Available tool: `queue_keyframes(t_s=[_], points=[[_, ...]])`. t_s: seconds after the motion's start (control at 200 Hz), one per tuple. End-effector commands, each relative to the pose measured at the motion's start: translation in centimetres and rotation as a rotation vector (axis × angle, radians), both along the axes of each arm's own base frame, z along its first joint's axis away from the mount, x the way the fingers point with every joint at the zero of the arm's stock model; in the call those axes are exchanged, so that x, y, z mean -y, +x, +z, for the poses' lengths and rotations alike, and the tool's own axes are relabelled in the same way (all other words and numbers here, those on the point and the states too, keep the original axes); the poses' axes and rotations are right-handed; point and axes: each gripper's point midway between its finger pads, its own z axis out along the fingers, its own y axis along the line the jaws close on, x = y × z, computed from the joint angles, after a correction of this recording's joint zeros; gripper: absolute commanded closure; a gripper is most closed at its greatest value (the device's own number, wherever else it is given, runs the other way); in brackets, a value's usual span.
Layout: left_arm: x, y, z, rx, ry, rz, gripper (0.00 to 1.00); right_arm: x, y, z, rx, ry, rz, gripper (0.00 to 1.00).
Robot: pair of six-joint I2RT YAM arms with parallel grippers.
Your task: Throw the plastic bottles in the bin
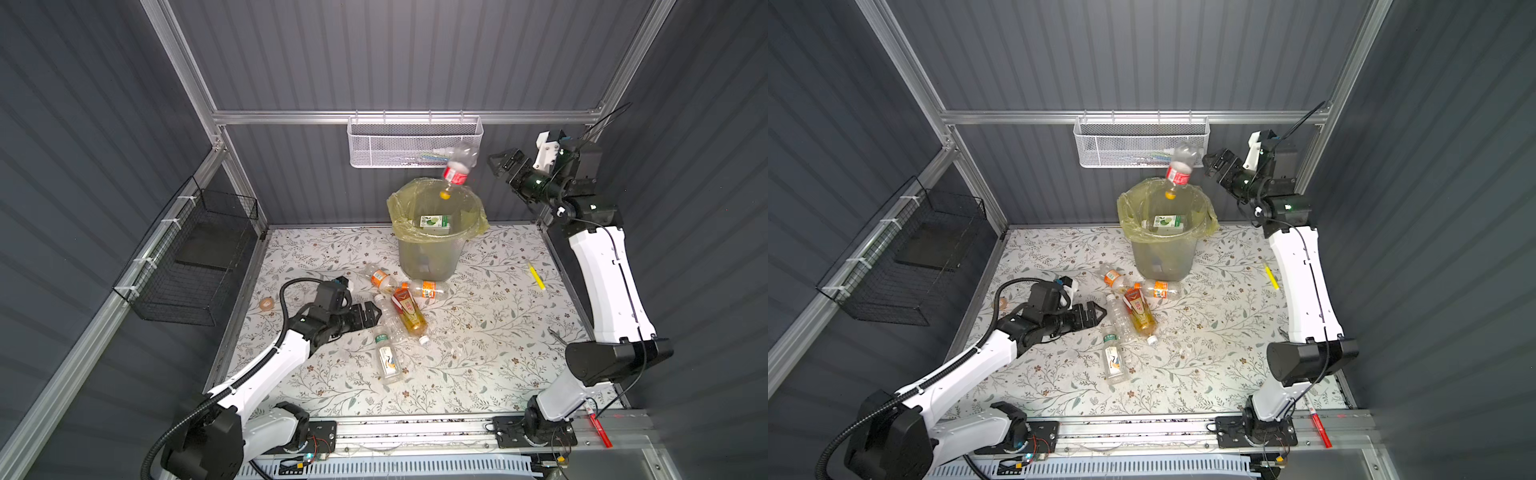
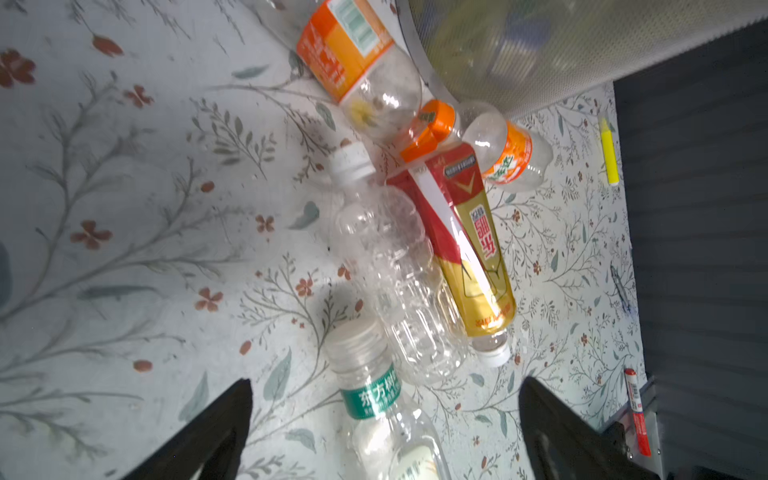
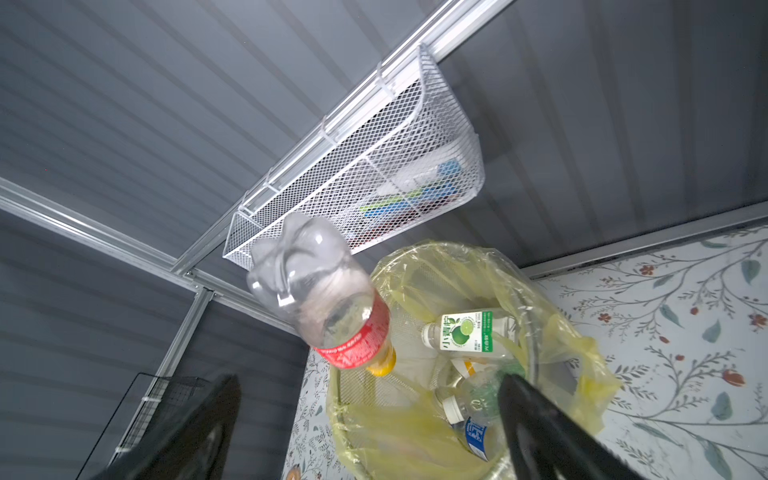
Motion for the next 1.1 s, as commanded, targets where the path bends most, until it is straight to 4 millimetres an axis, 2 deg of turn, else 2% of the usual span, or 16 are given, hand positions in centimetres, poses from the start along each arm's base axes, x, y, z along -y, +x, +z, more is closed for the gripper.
queue_keyframes(t_s=[0.0, 0.04, 0.105, 0.135, 0.19, 0.315, 0.465, 0.555, 0.6, 0.775, 0.955, 1.096], points=[[-0.4, -2.2, -2.6, -0.106, 0.027, 0.053, 0.0, 1.2, -0.6, -9.3, -0.241, -0.024, -0.02, 0.01], [0.1, -2.7, -2.8, -0.122, 0.024, 0.046, 0.0, 2.2, -1.4, -11.1, -0.264, -0.021, -0.051, 0.01], [1.1, -3.4, -2.8, -0.139, 0.033, 0.023, 0.0, 4.4, -2.8, -12.7, -0.262, -0.003, -0.113, 0.01], [1.4, -3.7, -2.8, -0.145, 0.043, 0.011, 0.0, 5.4, -3.6, -14.0, -0.275, 0.004, -0.143, 0.01], [1.5, -4.2, -3.3, -0.168, 0.069, 0.002, 0.0, 7.3, -5.2, -15.3, -0.279, 0.005, -0.196, 0.01], [1.8, -4.9, -4.8, -0.222, 0.066, -0.003, 0.0, 9.6, -8.4, -19.3, -0.349, -0.139, -0.258, 0.01], [3.1, -5.1, -5.9, -0.257, 0.078, -0.034, 0.01, 10.4, -11.0, -24.0, -0.448, -0.258, -0.244, 0.01], [3.5, -5.1, -6.8, -0.28, 0.087, -0.04, 0.03, 10.8, -12.0, -25.6, -0.472, -0.259, -0.261, 0.01], [3.6, -5.1, -7.3, -0.292, 0.097, -0.041, 0.04, 10.5, -12.2, -26.0, -0.469, -0.247, -0.216, 0.01], [4.0, -4.5, -7.8, -0.306, 0.116, -0.034, 0.09, 10.6, -12.8, -28.2, -0.458, -0.24, -0.228, 0.01], [3.4, -4.8, -8.2, -0.323, 0.146, -0.017, 0.27, 10.8, -12.7, -30.2, -0.535, -0.255, -0.227, 0.01], [2.1, -4.5, -7.2, -0.285, 0.186, 0.015, 0.35, 10.7, -12.3, -30.8, -0.551, -0.244, -0.223, 0.01]])
